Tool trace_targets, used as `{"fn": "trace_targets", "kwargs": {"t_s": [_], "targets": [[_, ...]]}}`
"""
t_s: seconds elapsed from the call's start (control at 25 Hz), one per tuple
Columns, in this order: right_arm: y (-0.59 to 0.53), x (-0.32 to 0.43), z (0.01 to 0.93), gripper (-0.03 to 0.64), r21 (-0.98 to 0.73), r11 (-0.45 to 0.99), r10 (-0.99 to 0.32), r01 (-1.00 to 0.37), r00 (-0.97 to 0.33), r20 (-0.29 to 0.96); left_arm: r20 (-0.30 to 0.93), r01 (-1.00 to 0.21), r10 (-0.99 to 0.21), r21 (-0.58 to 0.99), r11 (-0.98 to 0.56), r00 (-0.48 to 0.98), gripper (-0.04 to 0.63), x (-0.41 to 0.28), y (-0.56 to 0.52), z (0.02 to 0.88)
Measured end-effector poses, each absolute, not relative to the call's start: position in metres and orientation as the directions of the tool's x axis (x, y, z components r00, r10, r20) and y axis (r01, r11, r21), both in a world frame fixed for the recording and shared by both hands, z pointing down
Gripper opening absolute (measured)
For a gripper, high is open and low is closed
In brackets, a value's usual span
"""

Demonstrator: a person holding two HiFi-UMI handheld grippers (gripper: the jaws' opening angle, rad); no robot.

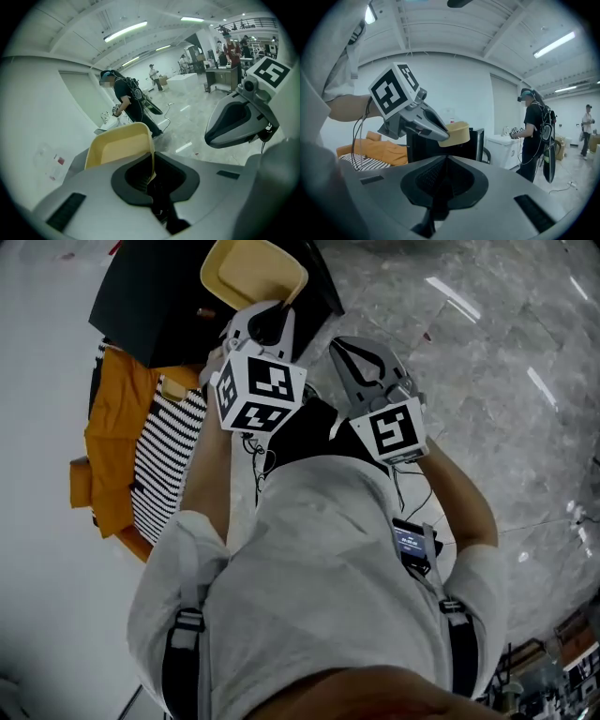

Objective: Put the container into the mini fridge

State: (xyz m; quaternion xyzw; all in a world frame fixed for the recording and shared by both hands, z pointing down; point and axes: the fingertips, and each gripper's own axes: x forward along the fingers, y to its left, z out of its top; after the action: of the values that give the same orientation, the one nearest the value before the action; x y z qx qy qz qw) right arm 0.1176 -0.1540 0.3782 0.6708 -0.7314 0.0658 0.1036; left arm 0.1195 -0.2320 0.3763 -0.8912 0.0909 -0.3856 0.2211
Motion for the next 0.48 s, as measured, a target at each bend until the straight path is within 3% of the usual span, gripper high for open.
{"fn": "trace_targets", "kwargs": {"t_s": [0.48], "targets": [[-0.174,0.147,0.438,0.039,-0.116,-0.047,-0.971,-0.992,0.019,0.237,0.715,0.033,-0.313,-0.425,-0.905,0.625,0.029,0.111,-0.239,0.449]]}}
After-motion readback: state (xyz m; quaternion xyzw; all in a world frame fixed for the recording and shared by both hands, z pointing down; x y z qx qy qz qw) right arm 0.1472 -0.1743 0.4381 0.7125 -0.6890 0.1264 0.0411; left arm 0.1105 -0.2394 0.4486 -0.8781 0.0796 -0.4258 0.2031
